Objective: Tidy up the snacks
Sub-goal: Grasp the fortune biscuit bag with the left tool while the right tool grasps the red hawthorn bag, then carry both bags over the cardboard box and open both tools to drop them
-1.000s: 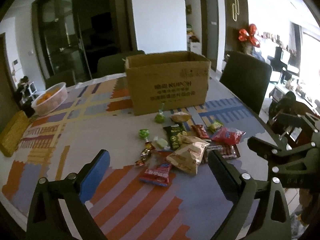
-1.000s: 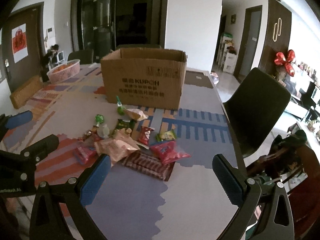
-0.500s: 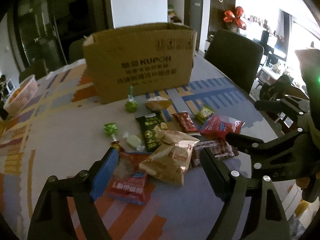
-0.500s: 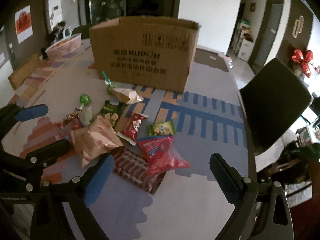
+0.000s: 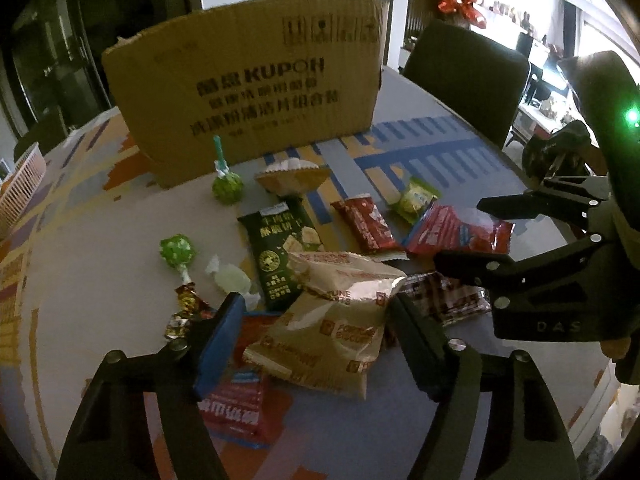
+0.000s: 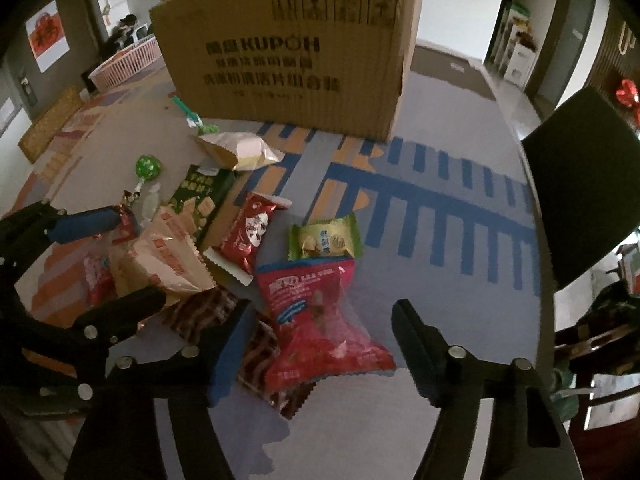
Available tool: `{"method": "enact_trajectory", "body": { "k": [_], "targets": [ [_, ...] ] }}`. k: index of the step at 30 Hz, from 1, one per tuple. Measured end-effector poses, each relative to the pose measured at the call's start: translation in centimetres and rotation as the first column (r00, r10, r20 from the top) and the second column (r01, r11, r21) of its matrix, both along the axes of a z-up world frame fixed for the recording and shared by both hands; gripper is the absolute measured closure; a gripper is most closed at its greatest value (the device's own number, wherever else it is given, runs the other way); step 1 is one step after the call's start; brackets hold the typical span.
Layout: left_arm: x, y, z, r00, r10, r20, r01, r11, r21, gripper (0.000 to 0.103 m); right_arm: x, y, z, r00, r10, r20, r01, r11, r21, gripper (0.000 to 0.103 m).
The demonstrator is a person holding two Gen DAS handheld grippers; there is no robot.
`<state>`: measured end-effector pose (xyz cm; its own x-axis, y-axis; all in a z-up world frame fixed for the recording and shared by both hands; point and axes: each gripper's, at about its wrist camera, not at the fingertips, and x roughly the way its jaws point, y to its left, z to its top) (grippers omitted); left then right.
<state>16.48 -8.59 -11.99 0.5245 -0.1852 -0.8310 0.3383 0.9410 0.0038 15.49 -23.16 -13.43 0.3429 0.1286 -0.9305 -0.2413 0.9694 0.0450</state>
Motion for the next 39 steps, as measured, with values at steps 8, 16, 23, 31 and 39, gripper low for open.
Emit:
{"method": "enact_trajectory", "body": {
  "k": [8, 16, 23, 31, 39],
  "targets": [
    [0.5, 0.1, -0.9, 0.997, 0.0, -0.072, -0.004, 0.998, -0.059, 0.053, 0.5, 0.4, -0.7, 1.0, -0.004, -0.027, 0.004, 1.0, 0.02, 0.057],
    [0.3, 0.6, -0.6, 0.997, 0.023, -0.076, -0.031, 0.994, -0.103, 0.066, 0.0, 0.7, -0.1, 1.0, -0.015, -0.005, 0.016, 1.0, 0.012, 0.065],
    [-0.7, 1.6, 1.5, 0.998, 0.05, -0.038, -0.055, 0.989, -0.14, 0.066, -0.5, 0.9, 1.8, 0.999, -0.029, 0.039, 0.028, 0.999, 0.03, 0.066],
    [-0.8, 3.2, 6.1, 0.992, 0.096, 0.08, -0.082, 0.984, -0.157, 0.066, -0.4, 1.6, 5.2, 0.99, -0.051, 0.13, 0.044, 0.997, 0.058, 0.066],
    [0.4, 4.6, 10.0, 0.972, 0.12, 0.204, -0.087, 0.982, -0.166, 0.066, 0.4, 2.6, 8.9, 0.969, -0.068, 0.239, 0.048, 0.995, 0.089, 0.066]
  ]
}}
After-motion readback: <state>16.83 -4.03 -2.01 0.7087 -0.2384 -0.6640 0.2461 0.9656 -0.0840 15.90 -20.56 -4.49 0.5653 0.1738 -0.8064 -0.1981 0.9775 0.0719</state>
